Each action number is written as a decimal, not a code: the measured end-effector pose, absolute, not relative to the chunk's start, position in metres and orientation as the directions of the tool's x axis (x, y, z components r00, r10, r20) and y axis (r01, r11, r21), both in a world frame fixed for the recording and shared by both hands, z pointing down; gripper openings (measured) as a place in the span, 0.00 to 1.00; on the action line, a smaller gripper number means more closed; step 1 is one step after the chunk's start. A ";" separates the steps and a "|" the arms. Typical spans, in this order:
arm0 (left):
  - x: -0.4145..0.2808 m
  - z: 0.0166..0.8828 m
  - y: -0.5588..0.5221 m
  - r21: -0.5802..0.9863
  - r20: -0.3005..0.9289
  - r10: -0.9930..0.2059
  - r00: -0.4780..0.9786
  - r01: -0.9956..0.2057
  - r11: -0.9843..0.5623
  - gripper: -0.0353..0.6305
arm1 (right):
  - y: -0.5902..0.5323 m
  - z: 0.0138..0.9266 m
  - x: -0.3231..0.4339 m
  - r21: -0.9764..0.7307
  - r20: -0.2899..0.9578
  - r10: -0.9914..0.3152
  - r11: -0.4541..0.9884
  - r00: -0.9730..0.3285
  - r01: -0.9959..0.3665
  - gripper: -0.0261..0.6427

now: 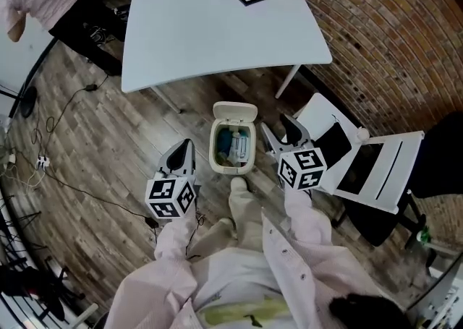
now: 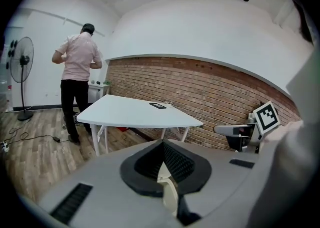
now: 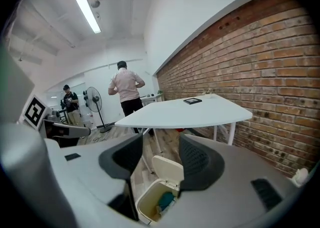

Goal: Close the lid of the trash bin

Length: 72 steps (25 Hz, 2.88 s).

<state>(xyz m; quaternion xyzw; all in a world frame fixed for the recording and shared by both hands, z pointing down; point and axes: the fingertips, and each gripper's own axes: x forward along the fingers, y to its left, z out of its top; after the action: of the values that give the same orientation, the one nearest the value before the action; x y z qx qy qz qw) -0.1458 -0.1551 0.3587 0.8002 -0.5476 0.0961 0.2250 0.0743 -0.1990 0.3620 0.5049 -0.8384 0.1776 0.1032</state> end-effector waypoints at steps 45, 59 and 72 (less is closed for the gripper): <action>-0.127 0.582 -0.251 0.344 0.660 -0.627 0.413 -0.909 -0.236 0.04 | -0.318 0.602 0.004 0.056 0.741 -0.350 0.883 -0.573 -0.467 0.35; -0.124 0.593 -0.235 0.361 0.668 -0.609 0.428 -0.902 -0.238 0.04 | -0.297 0.603 0.003 0.092 0.740 -0.378 0.876 -0.556 -0.473 0.35; -0.119 0.595 -0.206 0.372 0.664 -0.613 0.429 -0.900 -0.228 0.04 | -0.257 0.605 -0.001 0.087 0.733 -0.375 0.879 -0.567 -0.469 0.35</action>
<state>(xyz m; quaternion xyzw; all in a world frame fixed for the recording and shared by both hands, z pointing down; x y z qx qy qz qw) -0.1185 -0.2057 0.5946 0.7593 -0.4981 0.1932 0.3715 -0.0009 -0.2572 0.6050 0.2390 -0.8832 0.0585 0.3992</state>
